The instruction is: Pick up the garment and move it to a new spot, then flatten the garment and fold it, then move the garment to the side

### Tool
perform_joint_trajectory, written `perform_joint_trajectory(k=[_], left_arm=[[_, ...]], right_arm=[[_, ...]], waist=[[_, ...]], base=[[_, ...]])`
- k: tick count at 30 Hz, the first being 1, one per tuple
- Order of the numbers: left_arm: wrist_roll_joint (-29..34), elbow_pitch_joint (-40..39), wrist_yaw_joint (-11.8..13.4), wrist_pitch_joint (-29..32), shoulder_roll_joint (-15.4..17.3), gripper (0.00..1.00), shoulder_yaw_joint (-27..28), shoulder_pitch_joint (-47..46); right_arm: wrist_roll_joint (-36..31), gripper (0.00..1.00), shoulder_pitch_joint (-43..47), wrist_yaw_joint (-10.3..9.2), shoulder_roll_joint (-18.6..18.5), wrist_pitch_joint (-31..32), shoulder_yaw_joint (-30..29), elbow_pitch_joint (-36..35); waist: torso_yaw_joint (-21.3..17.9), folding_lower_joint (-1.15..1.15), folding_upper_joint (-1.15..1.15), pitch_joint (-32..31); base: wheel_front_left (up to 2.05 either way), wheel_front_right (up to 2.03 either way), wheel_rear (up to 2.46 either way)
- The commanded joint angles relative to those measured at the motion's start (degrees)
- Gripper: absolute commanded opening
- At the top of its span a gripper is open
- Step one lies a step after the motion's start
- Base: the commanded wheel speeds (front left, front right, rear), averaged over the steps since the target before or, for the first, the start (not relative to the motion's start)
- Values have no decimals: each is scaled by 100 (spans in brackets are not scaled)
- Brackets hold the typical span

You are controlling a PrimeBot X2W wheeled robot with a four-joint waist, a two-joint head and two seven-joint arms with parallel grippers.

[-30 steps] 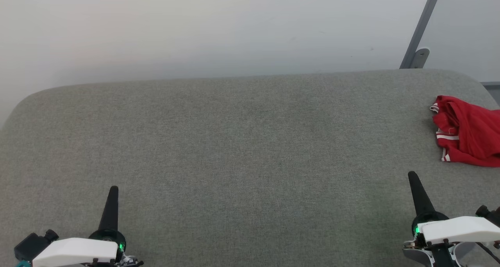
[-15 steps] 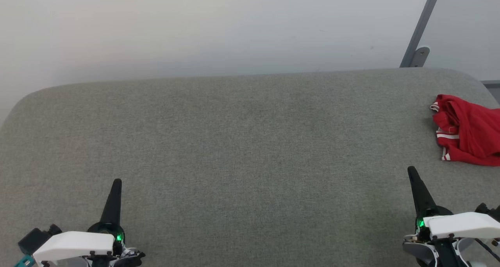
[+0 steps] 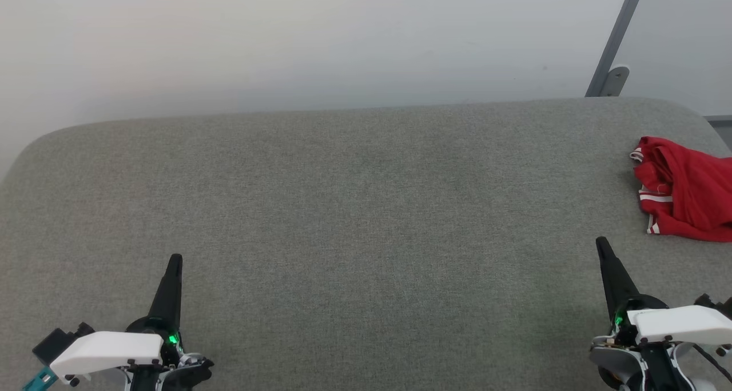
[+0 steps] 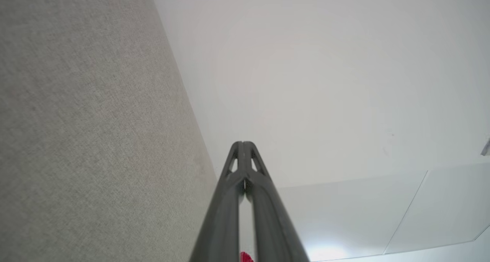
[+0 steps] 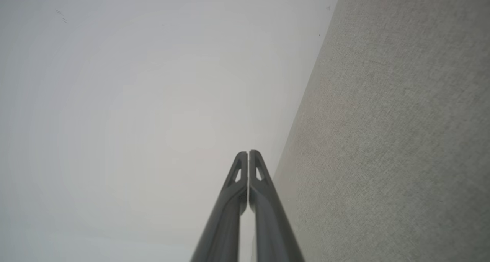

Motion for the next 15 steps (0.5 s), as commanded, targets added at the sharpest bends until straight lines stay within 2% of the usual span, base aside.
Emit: perform_joint_trajectory(k=[1, 15], left_arm=[[-101, 8, -26, 30, -2, 0, 23, -136], [-639, 102, -30, 191, -36, 0, 34, -250]], right_arm=[[121, 0, -85, 0, 18, 42, -22, 4], [678, 0, -169, 0, 27, 190, -54, 33]], waist=[[-1, 0, 0, 2], [-6, 0, 0, 28]], base=[[0, 0, 0], [0, 0, 0]])
